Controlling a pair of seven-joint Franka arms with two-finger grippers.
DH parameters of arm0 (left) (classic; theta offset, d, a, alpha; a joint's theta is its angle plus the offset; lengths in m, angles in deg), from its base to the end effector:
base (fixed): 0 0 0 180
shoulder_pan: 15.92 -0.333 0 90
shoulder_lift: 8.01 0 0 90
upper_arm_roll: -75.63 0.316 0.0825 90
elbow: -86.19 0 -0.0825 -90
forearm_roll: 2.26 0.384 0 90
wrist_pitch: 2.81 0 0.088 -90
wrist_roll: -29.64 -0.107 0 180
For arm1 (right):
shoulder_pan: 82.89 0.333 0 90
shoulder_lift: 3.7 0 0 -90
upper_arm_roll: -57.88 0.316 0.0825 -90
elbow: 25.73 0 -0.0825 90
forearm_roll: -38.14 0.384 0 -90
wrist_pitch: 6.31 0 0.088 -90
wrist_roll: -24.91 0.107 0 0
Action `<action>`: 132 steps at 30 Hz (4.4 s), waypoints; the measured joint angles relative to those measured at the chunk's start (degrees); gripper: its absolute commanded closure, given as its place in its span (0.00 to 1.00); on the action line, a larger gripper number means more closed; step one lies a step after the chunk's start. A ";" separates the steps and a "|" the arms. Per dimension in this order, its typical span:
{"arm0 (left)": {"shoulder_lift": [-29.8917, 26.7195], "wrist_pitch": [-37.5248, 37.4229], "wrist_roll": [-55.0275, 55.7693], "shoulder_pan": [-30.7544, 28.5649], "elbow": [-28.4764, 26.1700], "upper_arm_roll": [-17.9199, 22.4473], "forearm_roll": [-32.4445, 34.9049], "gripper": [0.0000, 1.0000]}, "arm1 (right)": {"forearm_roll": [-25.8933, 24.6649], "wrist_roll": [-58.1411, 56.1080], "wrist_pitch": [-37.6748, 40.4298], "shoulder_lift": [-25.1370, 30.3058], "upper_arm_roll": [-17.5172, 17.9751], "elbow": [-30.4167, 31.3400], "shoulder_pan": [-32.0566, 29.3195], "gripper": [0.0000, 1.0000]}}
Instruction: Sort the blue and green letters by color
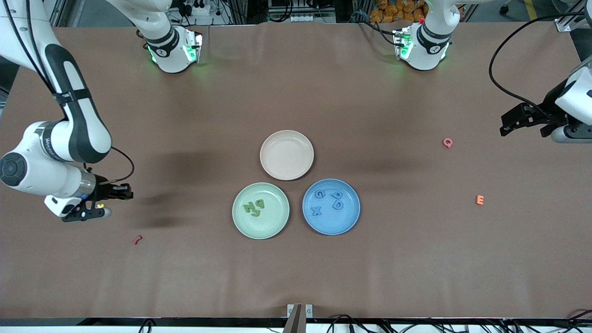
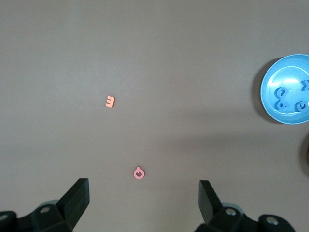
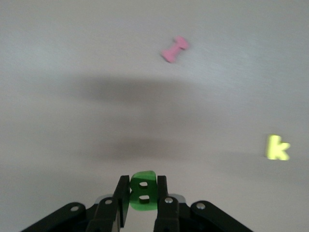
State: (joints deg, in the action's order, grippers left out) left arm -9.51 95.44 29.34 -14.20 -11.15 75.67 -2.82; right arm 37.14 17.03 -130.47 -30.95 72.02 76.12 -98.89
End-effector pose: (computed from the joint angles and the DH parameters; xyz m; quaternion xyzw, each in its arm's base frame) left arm 0.5568 -0.0172 0.5909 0.9996 -0.0167 0.0210 0.0051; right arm 0.6462 -0.0342 0.2920 -0.9971 -0.0464 0.0316 0.0523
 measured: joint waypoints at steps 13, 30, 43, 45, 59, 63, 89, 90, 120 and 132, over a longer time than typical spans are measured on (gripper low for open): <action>0.35 -0.09 0.41 0.52 0.83 -0.28 0.00 0.00 | 0.01 25.97 0.28 -0.66 3.65 -5.04 9.90 1.00; 0.55 -0.09 0.42 0.38 1.13 -0.45 0.02 0.00 | -0.11 49.93 -1.77 -11.23 3.36 -16.43 23.40 1.00; 2.20 -0.07 0.42 0.40 5.04 -0.68 0.02 0.00 | -0.21 56.91 -7.30 -16.08 -3.02 -18.76 33.55 0.71; 2.33 -0.08 0.42 0.45 5.28 -0.74 0.02 0.00 | -0.21 57.64 -7.39 -16.75 -3.96 -19.48 34.89 0.50; 2.52 -0.08 0.41 0.21 5.86 -0.85 0.02 0.00 | -0.30 58.63 -7.08 -18.12 -5.15 -22.19 36.10 0.00; 2.53 -0.08 0.41 0.22 5.93 -0.87 0.02 0.00 | -1.10 58.63 -5.01 -17.83 -5.29 -23.14 35.97 0.00; 2.91 -0.56 0.42 0.50 7.79 -0.98 -0.04 0.00 | -6.92 31.30 20.73 5.18 -5.53 -25.45 26.70 0.00; 2.94 -0.57 0.42 0.52 7.79 -1.01 -0.04 0.00 | -6.92 30.05 21.34 6.01 -5.53 -25.45 26.18 0.00; 3.73 -0.78 0.44 0.39 7.79 -1.02 -0.04 0.00 | -4.10 15.79 35.63 18.37 -6.24 -24.01 15.43 0.00; 3.85 -0.84 0.44 0.39 7.78 -1.05 -0.04 0.00 | -3.66 15.27 32.41 19.31 -9.16 -18.82 15.38 0.00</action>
State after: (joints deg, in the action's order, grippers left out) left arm -5.66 94.61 29.77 -13.80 -3.37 74.62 -2.87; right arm 33.48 32.30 -98.06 -11.64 62.85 57.30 -83.51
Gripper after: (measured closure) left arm 0.000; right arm 0.000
